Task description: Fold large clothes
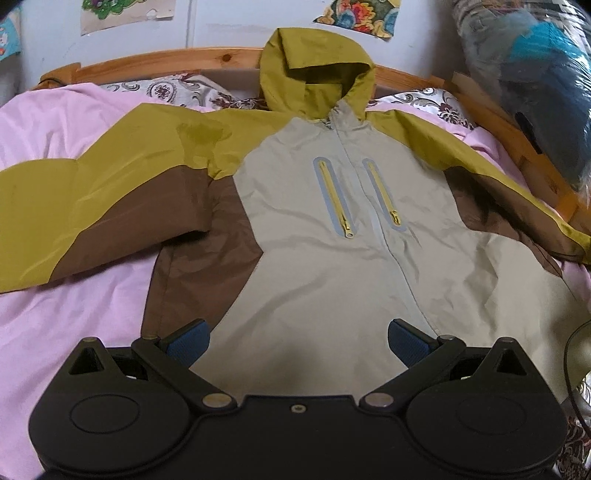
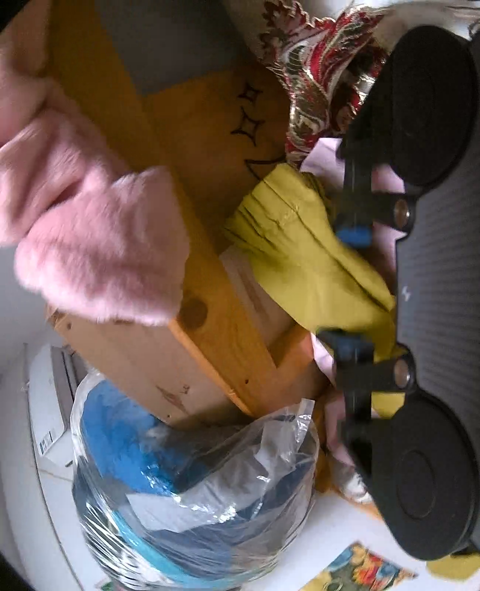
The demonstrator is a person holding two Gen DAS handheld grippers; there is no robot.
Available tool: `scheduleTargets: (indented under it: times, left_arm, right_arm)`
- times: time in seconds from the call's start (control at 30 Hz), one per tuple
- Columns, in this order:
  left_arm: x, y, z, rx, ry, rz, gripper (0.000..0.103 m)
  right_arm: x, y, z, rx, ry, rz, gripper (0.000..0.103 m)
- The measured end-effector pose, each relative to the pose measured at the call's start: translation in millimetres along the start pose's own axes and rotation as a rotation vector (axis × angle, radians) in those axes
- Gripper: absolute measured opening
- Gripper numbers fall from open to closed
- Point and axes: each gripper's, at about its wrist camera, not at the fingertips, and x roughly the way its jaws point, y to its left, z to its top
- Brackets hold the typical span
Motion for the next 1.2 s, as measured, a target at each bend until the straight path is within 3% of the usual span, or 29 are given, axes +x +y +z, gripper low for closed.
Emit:
scheduleTargets:
  times: [0.1, 0.17, 0.33, 0.57, 0.7, 0.97, 1.03, 1.07, 1.2]
  left_arm:
    - [-4, 5, 0, -0.001, -0.012, 0.009, 0.102]
    - [-8, 9, 0, -0.006, -0.023, 0.019, 0.102]
    - [-16, 22, 1, -0.037, -0.043, 0.048, 0.102]
    - [-29, 42, 3, -0.095, -0.09, 0.087, 0.102]
    - [-34, 53, 1, -0.135, -0.12, 0.085, 0.102]
    - [-34, 63, -3, -0.179, -0.134, 0.086, 0.102]
    - [-33, 62, -3, -0.182, -0.137, 0.075, 0.102]
    - [-32, 60, -3, -0.182, -0.14, 0.066, 0.102]
    - [-28, 53, -2, -0.16, -0.165, 0.009, 0.102]
  right_arm:
    - [-9, 19, -9, -0.097, -0.055, 0.014, 0.015]
    - [-22, 37, -16, -0.195, -0.117, 0.07, 0.013]
    - [-72, 96, -58, -0.606, -0.324, 0.367, 0.012]
    - [-140, 132, -149, -1.128, -0.396, 0.833, 0.009]
    - [-174, 117, -199, -1.377, -0.355, 1.04, 0.009]
    - [-205, 58, -252, -1.778, -0.144, 1.295, 0.009]
    - [-206, 46, -258, -1.868, -0.104, 1.323, 0.012]
    - [-207, 41, -259, -1.891, -0.086, 1.332, 0.019]
    - [-205, 29, -239, -1.859, 0.012, 1.339, 0.075]
